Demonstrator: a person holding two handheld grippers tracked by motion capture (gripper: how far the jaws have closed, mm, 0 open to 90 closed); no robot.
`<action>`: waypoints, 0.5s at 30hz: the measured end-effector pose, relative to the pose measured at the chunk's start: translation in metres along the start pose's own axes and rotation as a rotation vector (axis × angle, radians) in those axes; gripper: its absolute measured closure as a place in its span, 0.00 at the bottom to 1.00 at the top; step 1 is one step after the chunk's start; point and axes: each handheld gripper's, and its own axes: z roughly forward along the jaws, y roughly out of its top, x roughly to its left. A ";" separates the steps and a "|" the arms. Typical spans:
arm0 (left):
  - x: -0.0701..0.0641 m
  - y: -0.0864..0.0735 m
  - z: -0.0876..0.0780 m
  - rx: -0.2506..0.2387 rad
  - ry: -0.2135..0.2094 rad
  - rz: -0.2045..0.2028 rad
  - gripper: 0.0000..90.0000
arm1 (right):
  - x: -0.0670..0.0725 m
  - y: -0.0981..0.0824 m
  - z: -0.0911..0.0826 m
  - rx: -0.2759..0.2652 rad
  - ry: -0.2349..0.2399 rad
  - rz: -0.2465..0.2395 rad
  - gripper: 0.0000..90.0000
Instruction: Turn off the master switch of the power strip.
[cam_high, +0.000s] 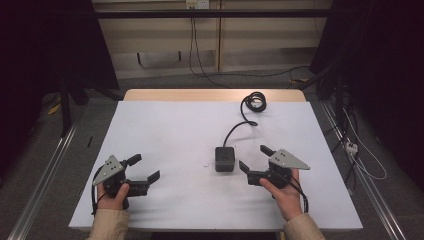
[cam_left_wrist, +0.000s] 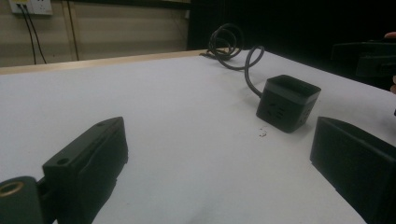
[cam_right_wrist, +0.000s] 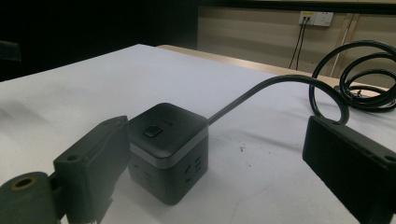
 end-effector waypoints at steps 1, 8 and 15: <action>0.000 0.000 0.000 0.000 0.001 0.001 0.04 | 0.000 0.000 0.001 0.000 0.000 0.000 0.08; 0.000 0.000 0.000 -0.001 0.000 -0.001 0.04 | 0.002 0.001 0.004 0.004 0.005 0.000 0.08; 0.000 0.000 0.000 -0.003 0.001 0.001 0.04 | 0.003 0.002 0.008 0.004 0.011 0.000 0.08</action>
